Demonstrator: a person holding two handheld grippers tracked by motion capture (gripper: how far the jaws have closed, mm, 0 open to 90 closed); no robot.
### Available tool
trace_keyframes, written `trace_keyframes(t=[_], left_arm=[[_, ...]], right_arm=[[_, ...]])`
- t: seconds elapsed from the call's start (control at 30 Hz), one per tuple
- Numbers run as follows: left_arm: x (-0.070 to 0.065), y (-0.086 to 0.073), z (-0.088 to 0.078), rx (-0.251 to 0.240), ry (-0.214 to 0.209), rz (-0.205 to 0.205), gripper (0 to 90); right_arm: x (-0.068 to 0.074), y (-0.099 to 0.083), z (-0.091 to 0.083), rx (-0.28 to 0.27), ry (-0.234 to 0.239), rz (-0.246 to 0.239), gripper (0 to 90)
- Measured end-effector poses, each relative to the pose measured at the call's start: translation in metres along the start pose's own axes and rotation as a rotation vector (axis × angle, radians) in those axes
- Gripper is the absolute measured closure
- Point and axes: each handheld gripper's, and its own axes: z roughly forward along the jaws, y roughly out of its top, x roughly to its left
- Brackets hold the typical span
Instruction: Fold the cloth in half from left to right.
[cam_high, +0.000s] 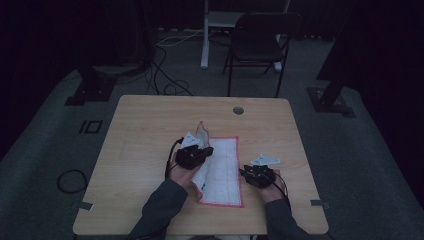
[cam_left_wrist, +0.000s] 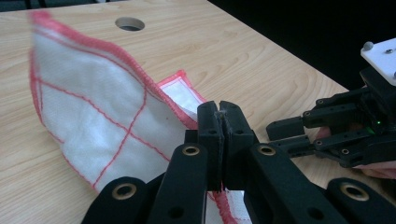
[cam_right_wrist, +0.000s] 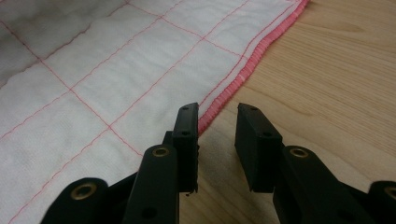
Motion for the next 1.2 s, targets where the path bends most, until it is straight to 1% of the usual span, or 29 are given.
trace_keyframes(t=[0.27,0.37,0.47,0.63,0.8,0.83,1.03,1.07,1.1,1.13,1.2], left_arm=[[-0.006,0.001,0.012,0.01,-0.012,0.005,89.0],[-0.01,0.0,0.02,0.026,-0.017,0.009,89.0],[-0.012,0.001,0.025,0.032,-0.02,0.014,89.0],[-0.014,0.002,0.029,0.034,-0.025,0.011,89.0],[-0.023,0.005,0.04,0.042,-0.039,0.017,89.0],[-0.023,0.005,0.04,0.042,-0.039,0.017,89.0],[-0.031,0.003,0.051,0.061,-0.054,0.02,89.0],[-0.032,0.001,0.055,0.071,-0.055,0.025,88.9],[-0.032,0.001,0.055,0.071,-0.055,0.025,88.9],[-0.034,-0.001,0.06,0.08,-0.059,0.026,88.8],[-0.035,-0.003,0.062,0.087,-0.062,0.027,88.5]], right_arm=[[-0.001,0.0,-0.001,-0.002,-0.003,0.0,70.3],[-0.002,0.0,-0.001,-0.003,-0.003,0.001,70.4],[-0.002,0.0,-0.001,-0.005,-0.004,0.001,70.5],[-0.002,0.0,-0.001,-0.005,-0.004,0.002,70.5],[-0.003,0.0,-0.002,-0.005,-0.005,0.006,70.6],[-0.003,0.0,-0.002,-0.005,-0.005,0.006,70.6],[-0.006,-0.001,-0.003,-0.008,-0.009,0.013,70.6],[-0.006,-0.001,-0.003,-0.009,-0.01,0.016,70.6],[-0.006,-0.001,-0.003,-0.01,-0.01,0.017,70.6],[-0.006,-0.001,-0.003,-0.01,-0.01,0.018,70.7],[-0.006,0.0,-0.003,-0.01,-0.011,0.018,70.7]])
